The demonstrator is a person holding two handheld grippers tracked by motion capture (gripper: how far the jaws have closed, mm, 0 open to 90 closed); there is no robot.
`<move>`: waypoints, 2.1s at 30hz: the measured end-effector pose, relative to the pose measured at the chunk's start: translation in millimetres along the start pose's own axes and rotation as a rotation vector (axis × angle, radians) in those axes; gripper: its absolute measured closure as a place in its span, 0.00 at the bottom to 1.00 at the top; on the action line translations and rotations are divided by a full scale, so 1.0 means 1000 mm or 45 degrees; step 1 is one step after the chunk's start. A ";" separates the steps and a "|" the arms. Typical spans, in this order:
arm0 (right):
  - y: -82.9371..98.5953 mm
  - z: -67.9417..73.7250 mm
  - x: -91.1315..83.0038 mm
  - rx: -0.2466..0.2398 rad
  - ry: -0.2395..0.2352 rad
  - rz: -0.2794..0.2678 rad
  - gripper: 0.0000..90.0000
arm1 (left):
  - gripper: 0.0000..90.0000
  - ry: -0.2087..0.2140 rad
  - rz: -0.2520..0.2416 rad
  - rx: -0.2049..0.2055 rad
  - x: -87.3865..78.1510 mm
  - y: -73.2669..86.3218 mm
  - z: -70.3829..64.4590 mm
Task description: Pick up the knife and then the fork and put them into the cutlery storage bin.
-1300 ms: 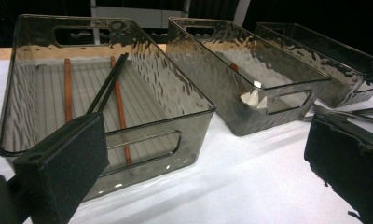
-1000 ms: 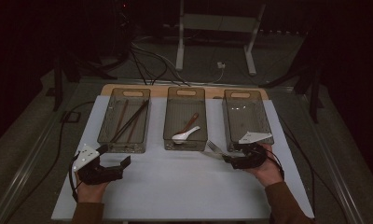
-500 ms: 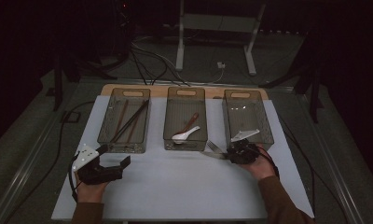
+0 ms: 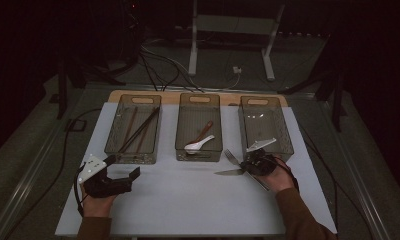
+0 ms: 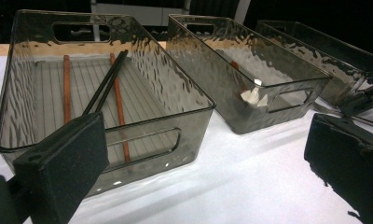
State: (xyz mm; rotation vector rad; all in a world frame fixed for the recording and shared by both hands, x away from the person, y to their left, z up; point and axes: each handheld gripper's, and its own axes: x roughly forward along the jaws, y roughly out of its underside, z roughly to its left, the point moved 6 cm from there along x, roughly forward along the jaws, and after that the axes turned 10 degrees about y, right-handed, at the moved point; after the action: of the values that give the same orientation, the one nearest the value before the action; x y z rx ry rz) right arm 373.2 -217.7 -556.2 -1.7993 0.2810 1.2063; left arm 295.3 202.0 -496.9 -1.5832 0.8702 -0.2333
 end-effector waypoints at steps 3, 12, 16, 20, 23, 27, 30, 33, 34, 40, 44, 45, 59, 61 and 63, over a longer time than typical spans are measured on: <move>-0.002 0.000 0.002 -0.003 0.013 -0.007 0.95 | 0.01 0.000 0.000 0.000 0.000 0.000 0.000; -0.006 0.005 0.008 -0.001 0.066 0.007 0.89 | 0.01 -0.004 -0.002 -0.003 -0.001 0.000 0.001; -0.005 0.006 0.008 0.011 0.075 0.019 0.87 | 0.01 -0.005 -0.002 -0.005 -0.001 0.000 0.001; -0.007 0.008 0.008 0.017 0.106 0.047 0.92 | 0.01 -0.004 -0.002 -0.006 -0.001 0.000 0.001; -0.007 0.011 0.007 -0.016 0.142 0.063 0.96 | 0.01 -0.005 -0.002 -0.007 -0.001 0.000 0.001; -0.009 0.013 0.007 -0.033 0.168 0.075 0.96 | 0.01 -0.006 -0.003 -0.010 -0.001 0.000 0.001; -0.009 0.012 0.007 -0.023 0.167 0.061 0.96 | 0.01 -0.007 -0.002 -0.013 -0.001 0.000 0.002; -0.009 0.012 0.005 -0.016 0.178 0.040 0.96 | 0.01 -0.008 -0.002 -0.014 -0.001 0.000 0.002; -0.010 0.012 0.004 -0.006 0.169 0.023 0.97 | 0.01 -0.007 -0.001 -0.013 -0.001 0.000 0.002; -0.014 0.013 -0.003 0.017 0.169 -0.041 0.97 | 0.01 -0.006 -0.002 -0.013 -0.001 0.000 0.001; -0.016 0.013 -0.009 0.030 0.164 -0.078 0.97 | 0.01 -0.006 -0.001 -0.012 -0.001 0.000 0.001; -0.017 0.013 -0.010 0.031 0.163 -0.084 0.97 | 0.01 -0.005 -0.002 -0.014 -0.001 0.000 0.001; -0.016 0.014 0.000 0.034 0.149 -0.046 0.97 | 0.01 -0.005 -0.001 -0.011 0.000 0.000 0.000; -0.015 0.014 0.006 0.035 0.147 -0.025 0.97 | 0.01 -0.006 -0.003 -0.012 -0.001 0.000 0.001; -0.014 0.014 0.009 0.031 0.148 -0.007 0.97 | 0.01 -0.008 -0.004 -0.014 -0.001 0.000 0.002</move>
State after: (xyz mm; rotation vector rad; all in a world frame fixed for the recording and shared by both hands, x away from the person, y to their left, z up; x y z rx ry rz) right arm 377.7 -196.3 -557.5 -1.8514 0.3554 1.0914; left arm 295.2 204.0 -497.0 -1.5951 0.8656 -0.2259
